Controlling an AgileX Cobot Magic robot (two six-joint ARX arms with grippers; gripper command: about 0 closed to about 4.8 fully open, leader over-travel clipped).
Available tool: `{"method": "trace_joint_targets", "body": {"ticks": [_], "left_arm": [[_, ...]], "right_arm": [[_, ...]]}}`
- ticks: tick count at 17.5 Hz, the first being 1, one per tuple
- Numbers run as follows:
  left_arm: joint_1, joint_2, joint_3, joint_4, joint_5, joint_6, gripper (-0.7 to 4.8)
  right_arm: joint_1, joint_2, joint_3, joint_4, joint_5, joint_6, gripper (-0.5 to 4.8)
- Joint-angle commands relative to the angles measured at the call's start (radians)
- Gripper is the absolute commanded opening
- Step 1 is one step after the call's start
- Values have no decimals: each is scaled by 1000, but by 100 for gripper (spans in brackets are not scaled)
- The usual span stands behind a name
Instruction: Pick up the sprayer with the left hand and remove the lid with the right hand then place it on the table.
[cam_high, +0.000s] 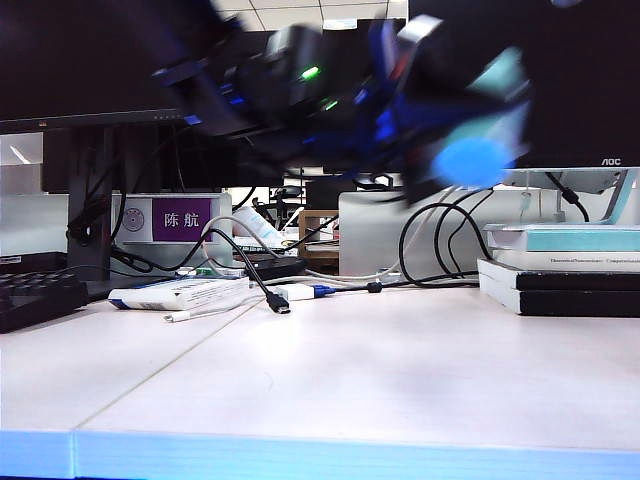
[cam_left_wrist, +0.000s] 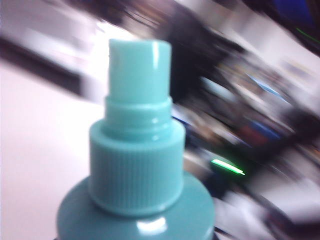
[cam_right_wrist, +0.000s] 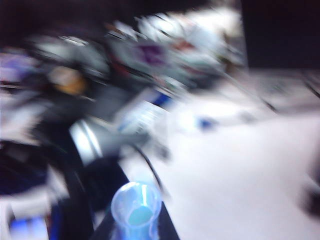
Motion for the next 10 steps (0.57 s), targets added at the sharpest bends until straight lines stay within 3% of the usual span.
{"method": "trace_joint_targets", "body": {"ticks": [1, 3, 5, 7, 10], "left_arm": [[99, -35, 2, -166, -275, 145, -6], [108, -89, -13, -410, -466, 465, -6], [83, -142, -80, -503, -560, 673, -6], [59, -179, -196, -380, -613, 687, -6], [27, -228, -423, 29, -723, 553, -6]], "right_arm": [[27, 16, -3, -113, 198, -87, -7], [60, 34, -43, -88, 264, -87, -7], [114, 60, -117, -5, 311, -38, -7], [181, 109, -206, 124, 404, -1, -7], [245, 220, -290, 291, 462, 18, -7]]}}
